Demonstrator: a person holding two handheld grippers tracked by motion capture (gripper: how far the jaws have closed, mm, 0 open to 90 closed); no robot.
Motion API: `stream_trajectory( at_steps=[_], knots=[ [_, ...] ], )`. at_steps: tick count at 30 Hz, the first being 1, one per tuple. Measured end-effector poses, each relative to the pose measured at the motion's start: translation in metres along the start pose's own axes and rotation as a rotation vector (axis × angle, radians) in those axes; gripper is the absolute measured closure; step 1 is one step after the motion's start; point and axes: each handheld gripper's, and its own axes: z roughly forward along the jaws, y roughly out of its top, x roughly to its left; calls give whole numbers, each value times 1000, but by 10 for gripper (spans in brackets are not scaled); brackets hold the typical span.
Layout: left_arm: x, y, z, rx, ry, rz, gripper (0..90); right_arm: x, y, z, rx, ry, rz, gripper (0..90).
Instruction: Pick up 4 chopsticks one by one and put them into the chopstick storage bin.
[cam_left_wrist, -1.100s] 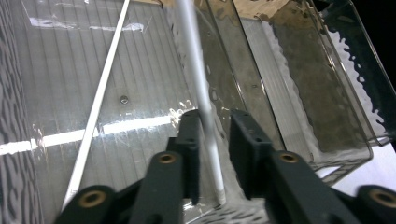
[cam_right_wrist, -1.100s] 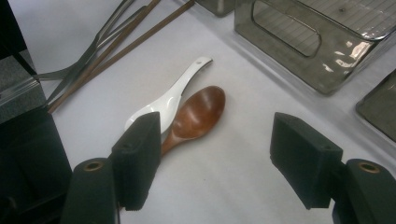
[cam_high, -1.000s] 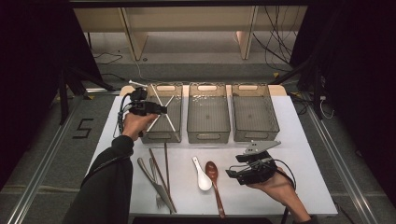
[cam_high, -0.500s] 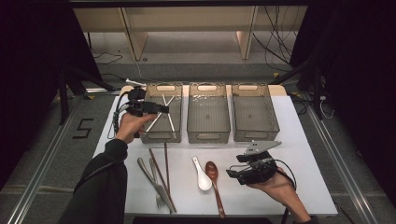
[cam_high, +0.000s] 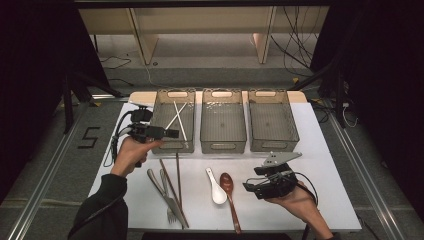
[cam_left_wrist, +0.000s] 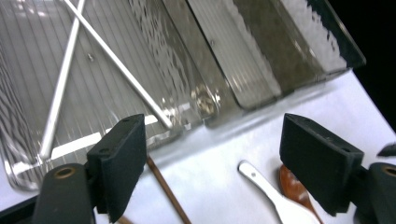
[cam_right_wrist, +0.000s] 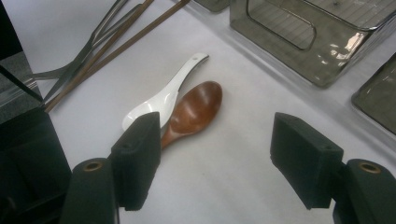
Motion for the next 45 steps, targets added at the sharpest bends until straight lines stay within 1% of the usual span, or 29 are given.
stream_trajectory(
  at_steps=[2,5,6,8,10,12,13,14,16,18,20,23,25,28,35,37,41,45],
  knots=[
    [-3,-8,2,10,8,11,218,0,0,0,0,-1,-1,343],
    [-5,-19,6,34,2,20,218,1,-1,0,1,0,0,343],
    [-6,-22,8,42,10,22,218,1,-2,0,1,-2,-1,343],
    [-6,-30,11,56,21,22,218,1,-3,0,2,-1,2,344],
    [-4,-36,12,68,22,21,219,1,-4,0,3,-1,4,343],
    [-2,-44,13,77,35,9,221,2,-5,0,5,-1,5,343],
    [-1,-46,15,92,45,8,220,2,-5,0,6,-2,7,343],
    [0,-47,15,102,52,5,220,2,-6,0,6,-2,7,343],
    [2,-51,15,91,64,-11,215,2,-7,0,9,-2,8,342],
    [3,-54,16,104,65,-21,206,3,-7,0,9,-2,6,342],
    [3,-58,17,112,79,-33,195,3,-7,0,10,-4,7,341],
    [4,-65,22,148,87,-36,194,4,-8,0,12,-3,6,341],
    [5,-69,25,163,90,-44,196,4,-9,0,14,-2,8,341],
    [6,-73,28,195,111,-39,218,4,-10,0,15,-3,10,341],
    [9,-81,33,226,105,-53,274,4,-11,1,16,-2,10,341],
    [9,-83,34,224,104,-58,285,4,-11,1,16,-2,9,341],
    [8,-85,35,235,94,-53,311,5,-12,1,14,-3,13,340],
    [9,-88,38,241,97,-59,322,5,-13,1,9,-5,15,338]
  ],
)
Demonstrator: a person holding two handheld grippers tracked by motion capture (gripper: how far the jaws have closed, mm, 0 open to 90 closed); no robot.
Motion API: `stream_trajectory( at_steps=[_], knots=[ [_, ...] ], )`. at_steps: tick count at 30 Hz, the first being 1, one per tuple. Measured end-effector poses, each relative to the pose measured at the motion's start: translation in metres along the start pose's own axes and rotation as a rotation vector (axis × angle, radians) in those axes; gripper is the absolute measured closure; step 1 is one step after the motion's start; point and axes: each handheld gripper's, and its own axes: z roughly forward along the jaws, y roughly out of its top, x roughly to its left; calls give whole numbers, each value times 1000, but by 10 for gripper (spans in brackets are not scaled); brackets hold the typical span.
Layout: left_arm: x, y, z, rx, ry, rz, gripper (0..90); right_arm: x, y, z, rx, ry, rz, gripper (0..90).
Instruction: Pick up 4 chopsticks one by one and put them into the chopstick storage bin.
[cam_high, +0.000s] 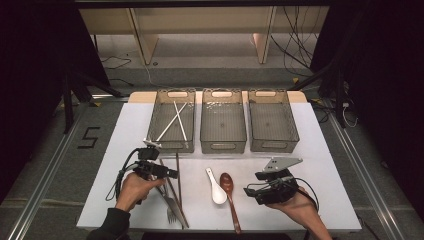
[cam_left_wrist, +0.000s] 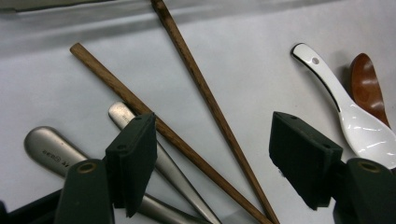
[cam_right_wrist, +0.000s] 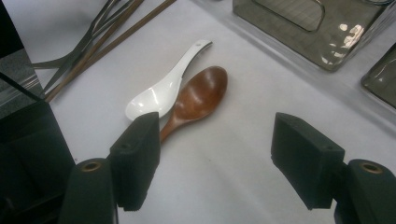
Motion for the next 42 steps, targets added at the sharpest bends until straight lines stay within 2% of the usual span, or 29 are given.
stream_trajectory(
  at_steps=[7,17,22,25,42],
  knots=[
    [1,-2,4,19,5,-4,345,1,-2,1,2,1,2,336],
    [1,-4,11,49,3,2,427,1,-4,1,2,4,5,337],
    [1,-4,12,50,4,-1,445,1,-4,1,2,4,5,337],
    [1,-4,11,47,19,-4,443,1,-4,1,3,4,4,337],
    [-4,-3,15,36,14,-11,459,1,-5,2,6,6,3,337]
  ],
)
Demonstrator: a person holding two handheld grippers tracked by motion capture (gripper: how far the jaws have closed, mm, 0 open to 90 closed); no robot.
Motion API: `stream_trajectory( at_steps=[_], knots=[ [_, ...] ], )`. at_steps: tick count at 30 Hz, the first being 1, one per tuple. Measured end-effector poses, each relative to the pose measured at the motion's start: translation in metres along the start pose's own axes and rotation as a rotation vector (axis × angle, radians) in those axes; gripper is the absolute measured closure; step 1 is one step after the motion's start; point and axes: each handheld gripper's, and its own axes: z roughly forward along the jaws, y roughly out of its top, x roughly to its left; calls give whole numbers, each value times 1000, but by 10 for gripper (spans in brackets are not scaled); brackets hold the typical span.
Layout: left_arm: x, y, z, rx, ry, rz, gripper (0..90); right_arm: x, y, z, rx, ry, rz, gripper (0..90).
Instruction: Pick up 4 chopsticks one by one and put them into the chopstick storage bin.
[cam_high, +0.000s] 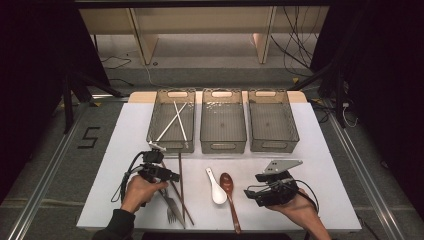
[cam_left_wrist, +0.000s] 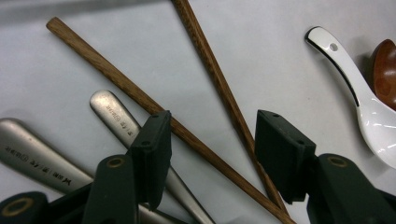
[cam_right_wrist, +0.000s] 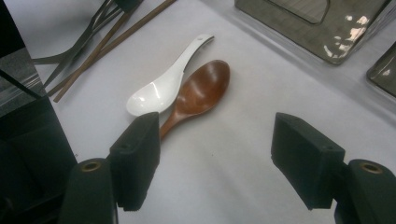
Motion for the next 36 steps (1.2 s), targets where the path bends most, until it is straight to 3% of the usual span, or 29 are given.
stream_trajectory(
  at_steps=[4,6,11,23,36],
  knots=[
    [-2,0,0,-10,1,2,467,0,0,0,0,-1,-1,337],
    [-4,0,2,-12,-28,8,474,0,0,0,1,-1,0,338],
    [-12,0,4,1,39,52,472,0,0,0,2,-2,-1,338],
    [-11,-3,5,21,32,32,472,-1,0,-1,-1,-6,1,339],
    [-15,-3,9,24,65,38,432,-2,-1,0,0,-5,0,341]
  ],
)
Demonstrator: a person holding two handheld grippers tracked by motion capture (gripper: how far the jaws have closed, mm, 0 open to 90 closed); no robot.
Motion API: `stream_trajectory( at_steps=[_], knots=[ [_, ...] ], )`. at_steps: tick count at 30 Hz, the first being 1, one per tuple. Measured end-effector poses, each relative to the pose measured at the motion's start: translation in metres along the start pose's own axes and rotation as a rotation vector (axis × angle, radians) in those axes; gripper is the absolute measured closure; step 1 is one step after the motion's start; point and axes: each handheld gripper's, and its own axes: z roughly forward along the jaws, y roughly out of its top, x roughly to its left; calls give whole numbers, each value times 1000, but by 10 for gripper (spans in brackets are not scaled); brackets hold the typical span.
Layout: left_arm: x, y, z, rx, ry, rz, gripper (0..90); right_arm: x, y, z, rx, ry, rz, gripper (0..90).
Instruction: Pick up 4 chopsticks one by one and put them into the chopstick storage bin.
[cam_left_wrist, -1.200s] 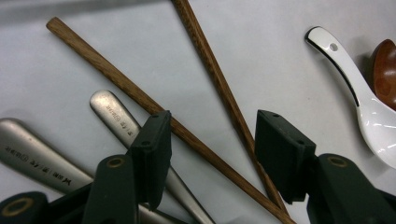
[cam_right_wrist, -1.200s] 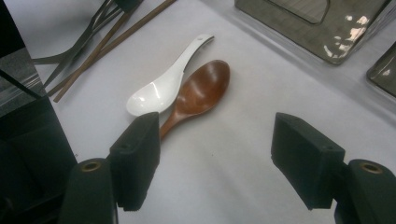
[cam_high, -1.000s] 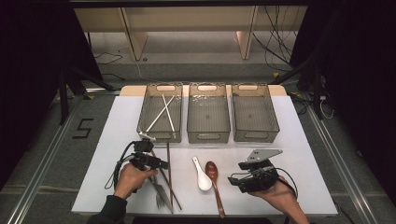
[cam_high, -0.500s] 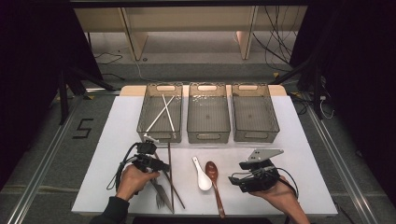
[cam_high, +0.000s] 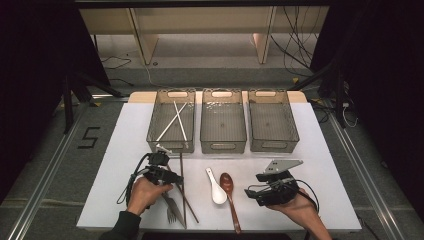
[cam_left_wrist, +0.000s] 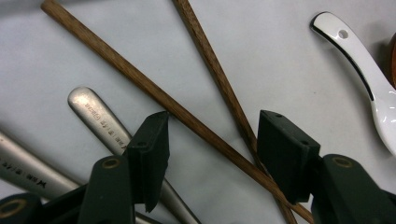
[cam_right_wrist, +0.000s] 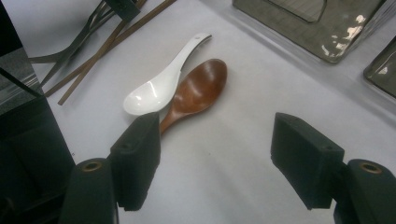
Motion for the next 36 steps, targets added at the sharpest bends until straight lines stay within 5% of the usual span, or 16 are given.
stream_trajectory(
  at_steps=[21,36],
  knots=[
    [-6,0,2,7,50,37,460,0,2,3,3,5,-8,341],
    [-5,0,1,8,92,56,594,0,1,2,4,3,-7,341]
  ],
)
